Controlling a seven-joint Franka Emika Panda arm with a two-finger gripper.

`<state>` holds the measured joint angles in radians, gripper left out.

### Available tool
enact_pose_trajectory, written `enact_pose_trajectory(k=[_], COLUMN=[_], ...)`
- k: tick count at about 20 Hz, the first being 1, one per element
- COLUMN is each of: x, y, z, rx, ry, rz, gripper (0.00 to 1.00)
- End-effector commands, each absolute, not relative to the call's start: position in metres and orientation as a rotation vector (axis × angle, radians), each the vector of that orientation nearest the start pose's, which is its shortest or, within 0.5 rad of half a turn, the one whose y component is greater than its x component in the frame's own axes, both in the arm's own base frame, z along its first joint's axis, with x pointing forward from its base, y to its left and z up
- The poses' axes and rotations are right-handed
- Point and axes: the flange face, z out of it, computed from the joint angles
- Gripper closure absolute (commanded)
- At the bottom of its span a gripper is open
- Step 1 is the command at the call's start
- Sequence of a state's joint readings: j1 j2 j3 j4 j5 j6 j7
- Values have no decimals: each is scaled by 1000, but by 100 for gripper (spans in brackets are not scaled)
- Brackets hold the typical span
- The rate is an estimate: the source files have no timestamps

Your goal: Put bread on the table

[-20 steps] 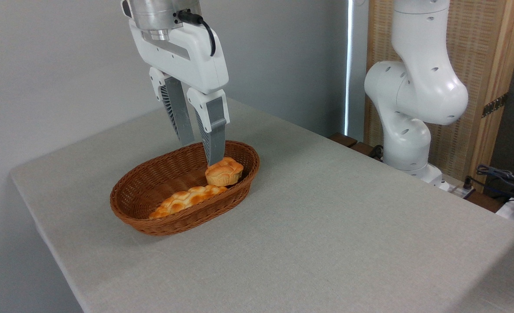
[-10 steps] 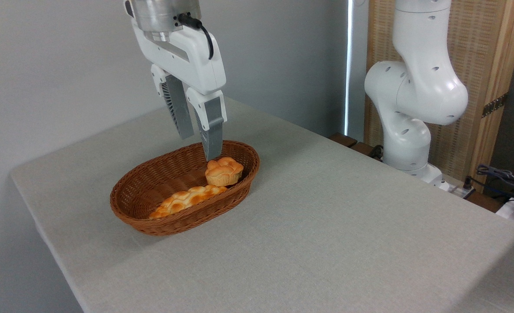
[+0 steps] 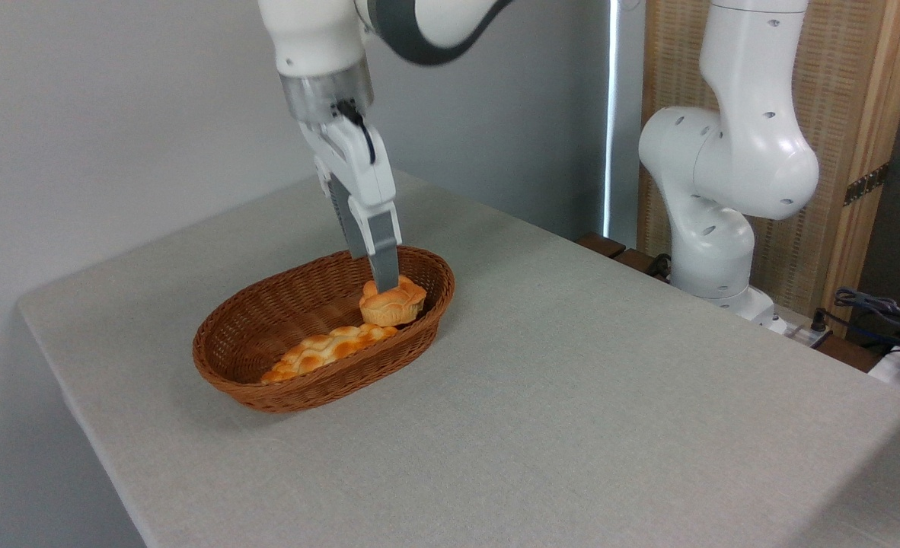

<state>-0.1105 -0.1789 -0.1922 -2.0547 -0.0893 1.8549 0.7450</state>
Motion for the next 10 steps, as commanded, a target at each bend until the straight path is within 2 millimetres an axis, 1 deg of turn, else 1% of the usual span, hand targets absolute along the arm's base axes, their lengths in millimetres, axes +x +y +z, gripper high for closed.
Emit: enact_pose_trajectory(k=[1, 2, 4, 7, 10], x=[458, 457, 455, 451, 450], y=[-180, -182, -182, -196, -196], z=[479, 472, 467, 451, 442], rx=[-2751, -2749, -2739, -2720, -2721], ry=[1584, 1588, 1595, 1637, 1642], rz=[-49, -44, -25, 28, 54], gripper=[0, 0, 0, 0, 0])
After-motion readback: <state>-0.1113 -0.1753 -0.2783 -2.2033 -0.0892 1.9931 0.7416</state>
